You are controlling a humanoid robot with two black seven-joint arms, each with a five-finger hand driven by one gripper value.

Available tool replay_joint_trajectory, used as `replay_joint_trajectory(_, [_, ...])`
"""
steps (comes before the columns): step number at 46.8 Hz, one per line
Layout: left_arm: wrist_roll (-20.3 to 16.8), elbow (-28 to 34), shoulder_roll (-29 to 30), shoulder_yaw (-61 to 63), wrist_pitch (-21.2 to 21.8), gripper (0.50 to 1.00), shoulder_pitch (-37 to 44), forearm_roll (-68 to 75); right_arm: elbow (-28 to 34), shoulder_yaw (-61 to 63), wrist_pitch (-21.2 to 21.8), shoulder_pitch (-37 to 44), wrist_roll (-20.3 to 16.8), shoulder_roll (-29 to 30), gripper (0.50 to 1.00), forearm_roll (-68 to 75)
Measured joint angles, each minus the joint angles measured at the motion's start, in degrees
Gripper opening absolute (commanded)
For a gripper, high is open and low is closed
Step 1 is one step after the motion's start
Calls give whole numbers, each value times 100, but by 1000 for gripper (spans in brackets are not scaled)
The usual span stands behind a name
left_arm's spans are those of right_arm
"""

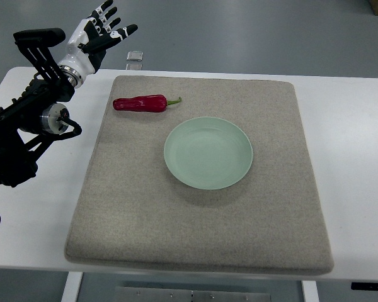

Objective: Place red pepper on plate with left hand
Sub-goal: 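Rotate the left hand and lower it beside the red pepper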

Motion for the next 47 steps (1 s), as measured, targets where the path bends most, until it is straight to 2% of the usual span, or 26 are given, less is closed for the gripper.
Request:
replay_joint_trajectory(9, [-3, 35, 73, 55, 15, 999, -49, 434, 0, 0, 0, -2, 0, 0, 928, 0])
replay_joint_trajectory(19, [12, 251, 77, 171, 49, 994, -60, 2157, 1, 0, 0, -5, 0, 0, 928, 0])
replay_joint_trajectory(27, [15, 366, 196, 717, 46, 994, -185, 3613, 0, 0, 0, 0, 0, 0, 928, -1])
replay_joint_trajectory(47, [15, 561, 328, 963, 33, 984, -301, 6311, -1, 0, 0, -5, -2, 0, 928, 2])
